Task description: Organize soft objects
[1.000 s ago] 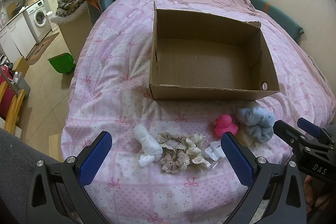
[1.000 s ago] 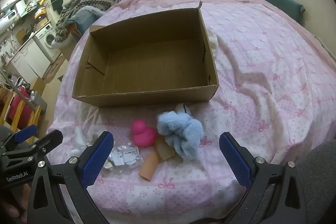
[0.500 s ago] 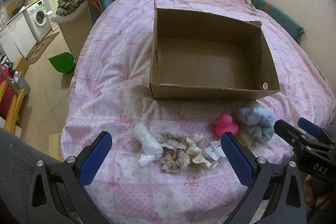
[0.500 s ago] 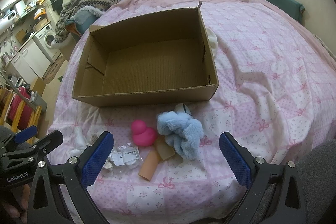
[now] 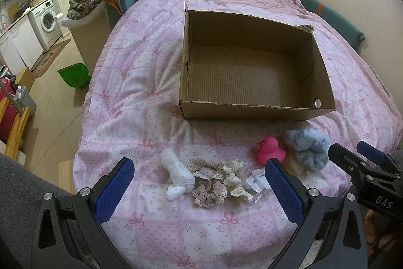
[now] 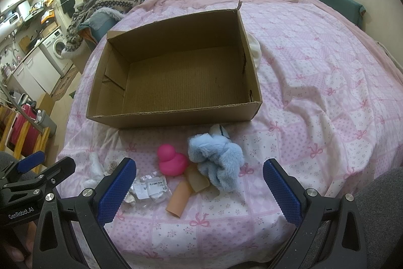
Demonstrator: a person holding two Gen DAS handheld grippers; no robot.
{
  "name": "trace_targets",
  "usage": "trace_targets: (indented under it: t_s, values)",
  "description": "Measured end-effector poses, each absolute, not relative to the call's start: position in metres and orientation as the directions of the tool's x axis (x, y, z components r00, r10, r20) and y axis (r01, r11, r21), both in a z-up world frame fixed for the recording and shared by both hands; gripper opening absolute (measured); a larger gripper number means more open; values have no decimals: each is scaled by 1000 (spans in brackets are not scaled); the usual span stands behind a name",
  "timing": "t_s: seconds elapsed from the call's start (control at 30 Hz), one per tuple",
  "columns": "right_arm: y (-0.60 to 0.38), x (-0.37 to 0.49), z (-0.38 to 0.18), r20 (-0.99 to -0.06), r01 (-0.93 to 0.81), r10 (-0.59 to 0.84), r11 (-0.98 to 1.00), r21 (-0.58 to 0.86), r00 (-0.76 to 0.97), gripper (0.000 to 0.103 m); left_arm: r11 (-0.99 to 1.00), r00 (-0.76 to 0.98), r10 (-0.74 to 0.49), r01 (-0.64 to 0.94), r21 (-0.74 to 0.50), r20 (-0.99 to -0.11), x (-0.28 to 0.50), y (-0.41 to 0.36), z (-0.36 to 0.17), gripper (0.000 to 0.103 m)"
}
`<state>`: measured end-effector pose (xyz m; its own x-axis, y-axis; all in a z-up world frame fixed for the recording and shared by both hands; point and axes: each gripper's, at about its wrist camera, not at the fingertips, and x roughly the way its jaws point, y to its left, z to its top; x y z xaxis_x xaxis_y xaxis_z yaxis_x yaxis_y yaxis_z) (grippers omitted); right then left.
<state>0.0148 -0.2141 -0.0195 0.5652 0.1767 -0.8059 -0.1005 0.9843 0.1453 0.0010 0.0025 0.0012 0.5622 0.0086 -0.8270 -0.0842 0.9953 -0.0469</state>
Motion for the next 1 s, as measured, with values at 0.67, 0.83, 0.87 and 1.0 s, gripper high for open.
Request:
trace_targets:
  t_s: [0.67,0.83,0.87,1.0]
  values:
    - [-213,15,-21,-807,-101,176,984,144,563,103,995,562,9,-84,-46,-827,1,3,1,103]
    - [-214,15,-22,-808,-102,177,984,144,562,103,995,561,8,-84,-47,-828,1,3,1,103]
    - [-214,15,-22,-808,-102,177,984,144,562,103,995,561,8,-84,-47,-828,1,3,0,103]
    - [-213,16,-23,-808,-101,176,984,144,563,103,995,561,9,-85,-46,-828,1,4,0,103]
